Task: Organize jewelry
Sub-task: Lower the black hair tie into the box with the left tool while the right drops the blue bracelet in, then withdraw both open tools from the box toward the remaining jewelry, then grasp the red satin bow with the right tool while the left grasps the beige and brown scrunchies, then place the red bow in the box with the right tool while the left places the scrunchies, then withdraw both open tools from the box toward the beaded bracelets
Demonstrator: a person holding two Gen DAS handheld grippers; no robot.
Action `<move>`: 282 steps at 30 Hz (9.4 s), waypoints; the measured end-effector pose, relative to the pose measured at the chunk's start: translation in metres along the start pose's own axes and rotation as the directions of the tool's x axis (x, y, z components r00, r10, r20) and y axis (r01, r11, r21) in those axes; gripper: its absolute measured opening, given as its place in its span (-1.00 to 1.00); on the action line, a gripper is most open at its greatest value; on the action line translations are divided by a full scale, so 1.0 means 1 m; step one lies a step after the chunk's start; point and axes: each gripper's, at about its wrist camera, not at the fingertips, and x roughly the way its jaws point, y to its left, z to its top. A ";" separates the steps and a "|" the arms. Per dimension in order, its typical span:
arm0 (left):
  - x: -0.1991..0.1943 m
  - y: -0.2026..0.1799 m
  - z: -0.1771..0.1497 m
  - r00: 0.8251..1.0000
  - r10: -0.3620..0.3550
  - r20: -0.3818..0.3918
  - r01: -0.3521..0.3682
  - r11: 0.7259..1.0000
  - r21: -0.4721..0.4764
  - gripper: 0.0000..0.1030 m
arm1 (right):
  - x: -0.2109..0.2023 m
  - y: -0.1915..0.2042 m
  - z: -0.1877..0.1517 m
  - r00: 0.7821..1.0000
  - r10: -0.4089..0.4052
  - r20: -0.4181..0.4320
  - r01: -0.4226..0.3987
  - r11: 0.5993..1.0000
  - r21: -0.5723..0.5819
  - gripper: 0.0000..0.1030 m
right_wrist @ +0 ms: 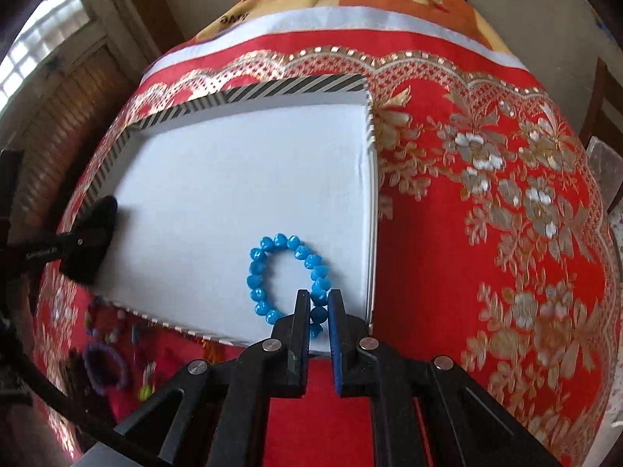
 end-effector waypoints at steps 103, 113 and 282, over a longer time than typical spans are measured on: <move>-0.143 0.018 -0.202 0.970 -0.011 0.243 0.012 1.000 -0.002 0.05 | -0.135 0.105 -0.174 0.967 -0.127 0.219 0.095 0.984 0.153 0.21; -0.140 0.017 -0.201 0.973 -0.024 0.230 0.027 1.000 -0.011 0.05 | -0.134 0.099 -0.173 0.969 -0.113 0.218 0.077 0.983 0.167 0.21; -0.130 0.012 -0.174 0.966 -0.061 0.250 0.060 0.998 0.012 0.03 | -0.119 0.120 -0.142 0.974 0.004 0.224 -0.031 0.993 0.115 -0.12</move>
